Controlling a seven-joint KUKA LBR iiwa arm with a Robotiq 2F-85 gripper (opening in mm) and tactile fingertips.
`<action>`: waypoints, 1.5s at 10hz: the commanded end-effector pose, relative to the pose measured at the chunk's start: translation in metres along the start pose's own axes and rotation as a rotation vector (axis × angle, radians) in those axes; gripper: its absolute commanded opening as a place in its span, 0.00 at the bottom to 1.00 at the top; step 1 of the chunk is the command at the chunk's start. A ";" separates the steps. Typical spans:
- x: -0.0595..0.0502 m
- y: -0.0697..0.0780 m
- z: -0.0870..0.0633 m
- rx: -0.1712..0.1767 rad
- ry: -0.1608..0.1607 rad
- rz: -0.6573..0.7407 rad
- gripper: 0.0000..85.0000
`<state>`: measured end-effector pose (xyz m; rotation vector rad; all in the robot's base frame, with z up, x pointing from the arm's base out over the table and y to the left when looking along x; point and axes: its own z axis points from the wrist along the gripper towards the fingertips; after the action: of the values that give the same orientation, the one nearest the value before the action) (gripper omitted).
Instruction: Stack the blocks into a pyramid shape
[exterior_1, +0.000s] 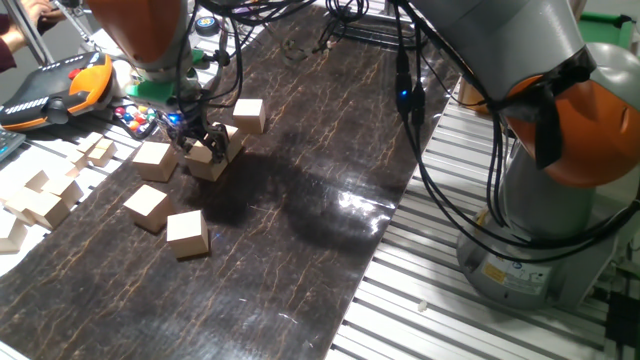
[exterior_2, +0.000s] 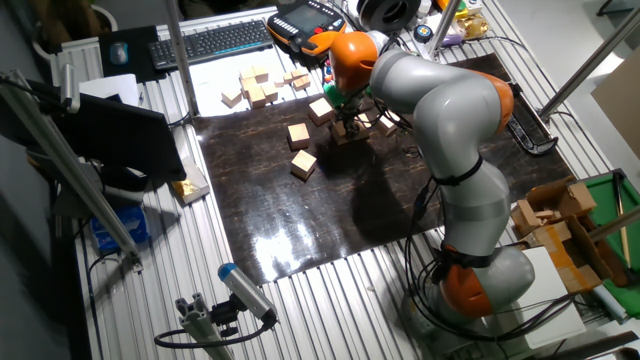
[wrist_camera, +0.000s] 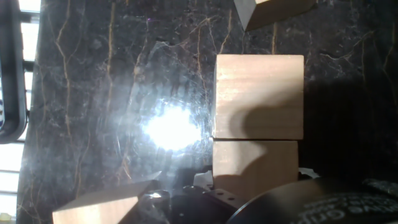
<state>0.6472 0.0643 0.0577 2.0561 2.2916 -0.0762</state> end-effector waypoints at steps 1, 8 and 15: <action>0.000 0.000 0.000 0.000 0.000 0.001 0.01; 0.000 0.000 -0.001 -0.001 -0.008 0.001 0.11; 0.000 0.000 0.000 -0.004 -0.019 0.021 0.89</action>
<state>0.6472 0.0643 0.0576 2.0695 2.2570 -0.0870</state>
